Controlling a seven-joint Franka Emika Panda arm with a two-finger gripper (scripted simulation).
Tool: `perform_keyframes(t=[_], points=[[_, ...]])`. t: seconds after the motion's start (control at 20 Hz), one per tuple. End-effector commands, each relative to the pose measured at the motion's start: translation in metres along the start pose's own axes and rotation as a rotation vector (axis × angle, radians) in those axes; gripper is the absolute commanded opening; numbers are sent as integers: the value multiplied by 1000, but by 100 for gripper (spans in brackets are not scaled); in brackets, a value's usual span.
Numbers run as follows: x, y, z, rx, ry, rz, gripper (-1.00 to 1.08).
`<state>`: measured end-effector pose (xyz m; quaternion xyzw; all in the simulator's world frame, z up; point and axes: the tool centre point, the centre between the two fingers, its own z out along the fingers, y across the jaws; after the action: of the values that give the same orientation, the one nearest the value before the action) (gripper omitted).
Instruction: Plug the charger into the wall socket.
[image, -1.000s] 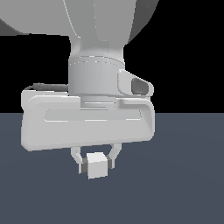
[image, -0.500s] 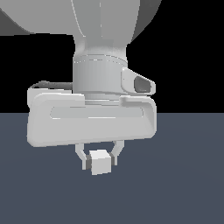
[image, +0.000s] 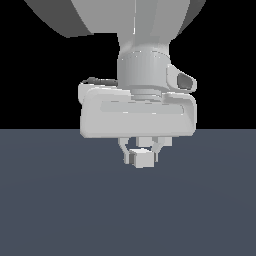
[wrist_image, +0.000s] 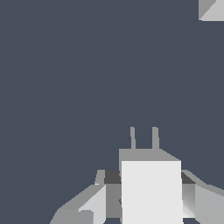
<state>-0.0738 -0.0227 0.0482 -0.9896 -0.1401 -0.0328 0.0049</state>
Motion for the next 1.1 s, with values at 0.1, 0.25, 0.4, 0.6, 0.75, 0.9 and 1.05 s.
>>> perform_keyframes(t=[0.1, 0.25, 0.4, 0.6, 0.75, 0.9, 1.05], points=[[15, 35, -21, 0, 1, 10, -100], [23, 54, -33, -1, 1, 16, -100], [30, 69, -41, -1, 1, 20, -100], [35, 80, -48, -2, 1, 24, -100], [37, 84, -49, -2, 0, 25, -100], [38, 84, -50, -2, 0, 25, -100], [38, 84, -49, -2, 0, 25, -100]])
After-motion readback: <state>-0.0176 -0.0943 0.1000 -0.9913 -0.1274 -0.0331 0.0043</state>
